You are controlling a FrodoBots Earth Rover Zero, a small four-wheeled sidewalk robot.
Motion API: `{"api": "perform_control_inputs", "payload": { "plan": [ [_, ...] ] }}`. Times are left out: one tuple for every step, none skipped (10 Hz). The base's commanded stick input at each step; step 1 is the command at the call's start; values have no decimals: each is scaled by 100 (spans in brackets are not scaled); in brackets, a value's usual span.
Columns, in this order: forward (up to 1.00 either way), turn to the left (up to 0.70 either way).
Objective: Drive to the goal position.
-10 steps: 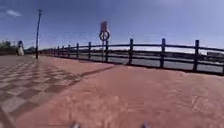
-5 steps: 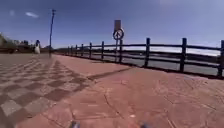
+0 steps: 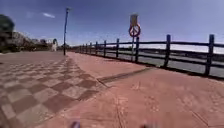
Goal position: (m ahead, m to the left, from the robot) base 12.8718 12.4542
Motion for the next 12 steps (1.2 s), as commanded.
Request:
{"api": "perform_control_inputs", "payload": {
  "plan": [
    [85,34],
    [85,34],
    [85,34],
    [85,34],
    [85,34],
    [85,34],
    [85,34],
    [85,34],
    [85,34],
    [85,34],
    [85,34],
    [85,34]
  ]
}}
